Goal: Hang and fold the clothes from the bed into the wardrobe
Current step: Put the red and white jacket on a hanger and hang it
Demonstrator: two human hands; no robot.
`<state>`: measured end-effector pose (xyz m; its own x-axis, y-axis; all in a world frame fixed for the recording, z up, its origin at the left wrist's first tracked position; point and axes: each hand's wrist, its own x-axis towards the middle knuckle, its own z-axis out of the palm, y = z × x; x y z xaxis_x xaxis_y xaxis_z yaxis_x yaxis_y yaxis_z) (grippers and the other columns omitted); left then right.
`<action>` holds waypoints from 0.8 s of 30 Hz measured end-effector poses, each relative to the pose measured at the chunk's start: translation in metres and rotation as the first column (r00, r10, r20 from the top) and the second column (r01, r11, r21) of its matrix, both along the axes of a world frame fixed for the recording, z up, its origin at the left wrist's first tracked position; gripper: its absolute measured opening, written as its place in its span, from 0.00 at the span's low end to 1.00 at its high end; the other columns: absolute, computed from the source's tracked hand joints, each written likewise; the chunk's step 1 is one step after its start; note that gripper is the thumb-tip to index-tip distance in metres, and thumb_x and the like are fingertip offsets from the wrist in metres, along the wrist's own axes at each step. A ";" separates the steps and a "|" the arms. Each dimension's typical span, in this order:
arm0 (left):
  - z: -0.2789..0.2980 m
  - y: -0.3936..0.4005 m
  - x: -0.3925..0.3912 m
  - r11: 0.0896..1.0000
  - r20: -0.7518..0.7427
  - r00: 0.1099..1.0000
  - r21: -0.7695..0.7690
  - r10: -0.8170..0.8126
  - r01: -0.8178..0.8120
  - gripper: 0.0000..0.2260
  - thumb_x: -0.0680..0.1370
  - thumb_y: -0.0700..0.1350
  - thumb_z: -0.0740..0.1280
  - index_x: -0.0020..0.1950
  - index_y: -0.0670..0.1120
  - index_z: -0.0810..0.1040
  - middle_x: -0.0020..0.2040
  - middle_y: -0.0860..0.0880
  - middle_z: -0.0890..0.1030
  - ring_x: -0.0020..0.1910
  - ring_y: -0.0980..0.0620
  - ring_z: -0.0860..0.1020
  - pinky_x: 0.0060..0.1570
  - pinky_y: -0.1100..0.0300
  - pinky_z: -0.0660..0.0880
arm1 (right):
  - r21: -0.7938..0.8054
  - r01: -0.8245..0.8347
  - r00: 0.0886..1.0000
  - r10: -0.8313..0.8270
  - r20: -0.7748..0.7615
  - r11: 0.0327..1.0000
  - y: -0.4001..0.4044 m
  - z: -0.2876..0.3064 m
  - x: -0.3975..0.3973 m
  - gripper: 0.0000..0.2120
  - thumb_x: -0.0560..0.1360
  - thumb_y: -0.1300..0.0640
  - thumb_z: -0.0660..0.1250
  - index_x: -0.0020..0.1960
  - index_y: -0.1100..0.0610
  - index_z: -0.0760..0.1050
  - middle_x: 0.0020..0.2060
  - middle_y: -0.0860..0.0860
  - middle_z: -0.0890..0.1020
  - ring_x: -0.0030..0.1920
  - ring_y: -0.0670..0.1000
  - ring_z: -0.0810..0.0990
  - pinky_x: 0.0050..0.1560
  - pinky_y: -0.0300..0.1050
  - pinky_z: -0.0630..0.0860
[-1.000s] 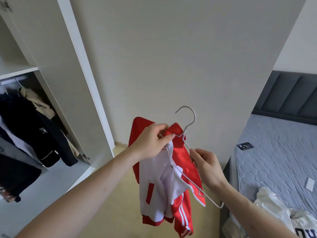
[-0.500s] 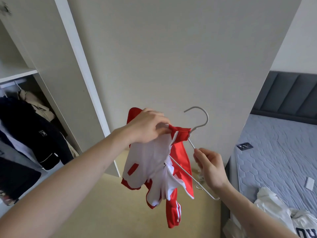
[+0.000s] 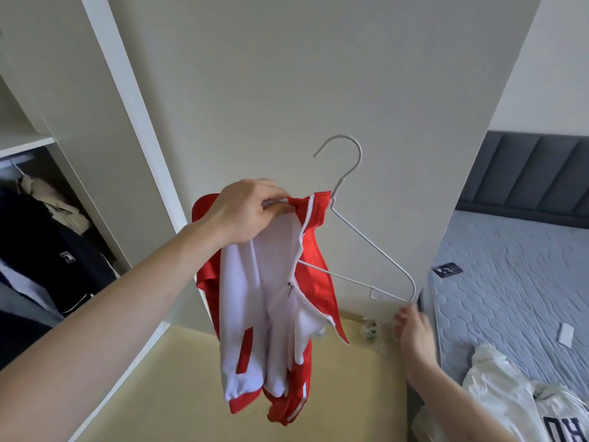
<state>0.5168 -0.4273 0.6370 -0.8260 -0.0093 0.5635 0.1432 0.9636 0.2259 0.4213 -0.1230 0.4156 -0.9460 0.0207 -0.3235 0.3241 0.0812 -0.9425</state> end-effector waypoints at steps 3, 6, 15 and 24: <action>0.005 0.001 0.000 1.000 -0.018 1.000 -0.007 0.010 -0.011 0.12 0.79 0.59 0.65 0.52 0.54 0.85 0.39 0.56 0.78 0.39 0.58 0.74 0.37 0.58 0.69 | 0.014 -0.248 0.945 0.239 0.224 0.969 -0.015 -0.019 0.013 0.22 0.80 0.37 0.63 0.61 0.55 0.78 0.53 0.51 0.83 0.46 0.52 0.81 0.43 0.46 0.75; 0.010 0.003 0.001 1.000 -0.019 1.000 -0.015 0.011 -0.012 0.11 0.80 0.57 0.67 0.52 0.54 0.85 0.39 0.55 0.78 0.40 0.54 0.75 0.38 0.56 0.70 | -0.038 -0.414 0.846 0.400 0.353 0.910 -0.033 -0.012 0.021 0.31 0.72 0.27 0.65 0.59 0.51 0.78 0.51 0.50 0.86 0.49 0.53 0.85 0.44 0.47 0.79; 0.017 0.008 0.013 1.000 -0.023 1.000 0.004 0.009 -0.009 0.09 0.80 0.56 0.68 0.51 0.53 0.85 0.36 0.54 0.75 0.38 0.54 0.73 0.37 0.55 0.70 | -0.190 -0.474 0.764 0.509 0.395 0.860 -0.072 0.023 -0.008 0.21 0.71 0.32 0.68 0.42 0.51 0.79 0.31 0.46 0.76 0.25 0.47 0.66 0.30 0.41 0.60; 0.009 -0.024 0.026 0.989 0.026 0.989 -0.023 0.145 -0.144 0.17 0.78 0.64 0.61 0.52 0.56 0.84 0.38 0.52 0.77 0.39 0.52 0.75 0.36 0.56 0.70 | -0.192 -0.136 0.985 0.154 0.079 0.972 -0.067 0.034 -0.030 0.09 0.77 0.63 0.66 0.38 0.57 0.74 0.28 0.52 0.75 0.25 0.48 0.66 0.24 0.40 0.63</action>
